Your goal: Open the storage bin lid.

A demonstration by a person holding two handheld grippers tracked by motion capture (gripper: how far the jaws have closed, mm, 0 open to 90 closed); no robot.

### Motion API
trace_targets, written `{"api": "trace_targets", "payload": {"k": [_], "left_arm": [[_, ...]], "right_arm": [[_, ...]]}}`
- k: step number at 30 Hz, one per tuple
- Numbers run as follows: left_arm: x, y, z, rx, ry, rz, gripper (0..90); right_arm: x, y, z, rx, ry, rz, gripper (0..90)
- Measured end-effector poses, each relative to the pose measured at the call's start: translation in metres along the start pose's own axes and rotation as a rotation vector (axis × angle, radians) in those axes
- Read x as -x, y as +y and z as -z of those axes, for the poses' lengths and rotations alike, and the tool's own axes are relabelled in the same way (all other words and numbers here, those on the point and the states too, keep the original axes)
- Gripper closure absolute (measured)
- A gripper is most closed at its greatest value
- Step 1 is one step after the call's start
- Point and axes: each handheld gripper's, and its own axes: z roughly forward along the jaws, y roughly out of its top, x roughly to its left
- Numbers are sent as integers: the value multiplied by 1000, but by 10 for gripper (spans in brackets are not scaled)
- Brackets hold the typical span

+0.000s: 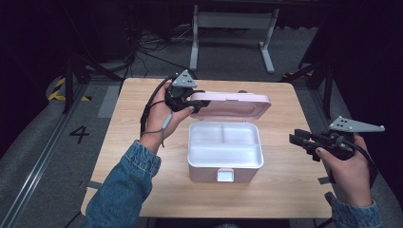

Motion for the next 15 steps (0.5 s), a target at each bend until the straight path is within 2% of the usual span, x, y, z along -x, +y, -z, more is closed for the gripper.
{"api": "trace_targets", "payload": {"k": [6,15], "left_arm": [[-3,2,-5,9,30,20,601],[-12,4,-12,20,51,41,584]], "right_arm": [[4,-3,-2,-36,-64,9,628],[14,-9,-6,-78,-95,-6,606]]}}
